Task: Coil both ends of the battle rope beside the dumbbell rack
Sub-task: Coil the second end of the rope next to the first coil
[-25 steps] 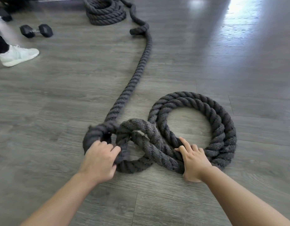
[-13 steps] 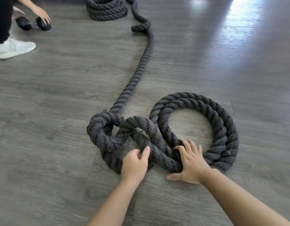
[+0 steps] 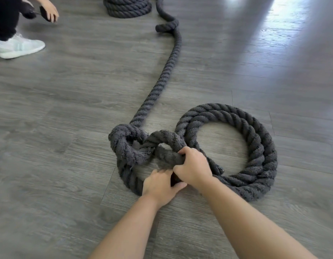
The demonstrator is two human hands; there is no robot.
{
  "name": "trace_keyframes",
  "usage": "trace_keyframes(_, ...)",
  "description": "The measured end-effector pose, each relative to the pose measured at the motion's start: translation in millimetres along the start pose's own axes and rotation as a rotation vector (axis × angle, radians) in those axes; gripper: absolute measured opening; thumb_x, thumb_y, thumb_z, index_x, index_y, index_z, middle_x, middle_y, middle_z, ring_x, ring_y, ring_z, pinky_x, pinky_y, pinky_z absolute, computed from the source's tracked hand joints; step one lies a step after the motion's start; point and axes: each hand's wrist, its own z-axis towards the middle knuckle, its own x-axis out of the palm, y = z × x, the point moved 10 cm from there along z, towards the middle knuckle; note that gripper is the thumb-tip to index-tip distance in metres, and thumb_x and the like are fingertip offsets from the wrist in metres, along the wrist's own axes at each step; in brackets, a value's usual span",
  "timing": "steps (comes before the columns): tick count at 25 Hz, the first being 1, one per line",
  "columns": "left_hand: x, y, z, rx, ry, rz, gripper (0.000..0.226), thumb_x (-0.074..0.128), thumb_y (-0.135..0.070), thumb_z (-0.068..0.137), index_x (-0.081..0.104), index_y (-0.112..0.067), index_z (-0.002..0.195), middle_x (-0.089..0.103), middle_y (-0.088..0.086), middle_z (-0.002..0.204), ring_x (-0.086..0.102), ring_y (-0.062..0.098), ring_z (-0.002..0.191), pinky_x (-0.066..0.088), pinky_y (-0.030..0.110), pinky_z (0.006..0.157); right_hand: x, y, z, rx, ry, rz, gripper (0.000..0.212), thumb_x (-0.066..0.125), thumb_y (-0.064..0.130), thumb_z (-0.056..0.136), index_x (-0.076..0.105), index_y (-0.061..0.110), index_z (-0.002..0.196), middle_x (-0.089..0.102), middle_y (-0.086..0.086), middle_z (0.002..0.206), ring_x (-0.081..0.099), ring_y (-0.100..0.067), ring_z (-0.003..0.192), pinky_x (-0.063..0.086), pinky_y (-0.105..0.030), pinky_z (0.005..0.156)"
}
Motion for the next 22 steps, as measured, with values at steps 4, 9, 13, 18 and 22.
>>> trace_keyframes(4,-9.5,21.8,-5.7,-0.011,-0.022,0.139,0.06,0.056,-0.067,0.084,0.047,-0.029,0.128,0.058,-0.005,0.128,0.046,0.023,0.124,0.047,0.038,0.093,-28.3,-21.9,9.5,0.167,0.102,0.375,0.045,0.066,0.01,0.044,0.075,0.016,0.088,0.066,0.0,0.072,0.059,-0.021,0.072,0.046,-0.025,0.06)
trace_keyframes(9,-62.5,108.2,-12.1,-0.095,-0.103,0.318,0.046,0.065,-0.058,0.08,0.047,-0.033,0.114,0.054,-0.011,0.12,0.044,0.019,0.118,0.048,0.036,0.089,-43.4,-26.2,3.0,0.278,0.338,0.603,0.036,0.052,-0.002,0.052,0.069,-0.009,0.083,0.063,-0.021,0.073,0.057,-0.031,0.062,0.047,-0.029,0.057)
trace_keyframes(13,-89.5,135.0,-6.8,-0.128,-0.102,0.43,0.045,0.066,-0.041,0.08,0.043,-0.03,0.117,0.051,-0.006,0.121,0.041,0.021,0.116,0.051,0.035,0.081,-29.0,-27.5,-26.9,0.405,0.721,0.64,0.036,0.043,0.004,0.054,0.07,-0.008,0.074,0.058,-0.021,0.062,0.049,-0.026,0.045,0.041,-0.022,0.046)
trace_keyframes(18,-47.0,89.4,16.3,-0.048,0.379,0.483,0.101,0.071,-0.081,0.057,0.049,-0.028,0.14,0.036,0.002,0.149,0.028,0.028,0.14,0.03,0.045,0.112,-37.6,-24.3,-13.8,0.329,0.709,0.624,0.045,0.042,0.004,0.06,0.075,-0.009,0.088,0.061,-0.024,0.076,0.048,-0.026,0.048,0.039,-0.023,0.048)
trace_keyframes(22,-50.4,-12.1,36.1,0.009,0.334,-0.785,0.077,0.087,-0.065,0.058,0.064,-0.03,0.122,0.064,-0.008,0.129,0.055,0.015,0.125,0.038,0.043,0.113,-50.0,-28.5,-9.1,0.276,0.722,0.672,0.056,0.045,0.006,0.045,0.074,-0.011,0.09,0.055,-0.028,0.08,0.046,-0.025,0.042,0.039,-0.022,0.044)
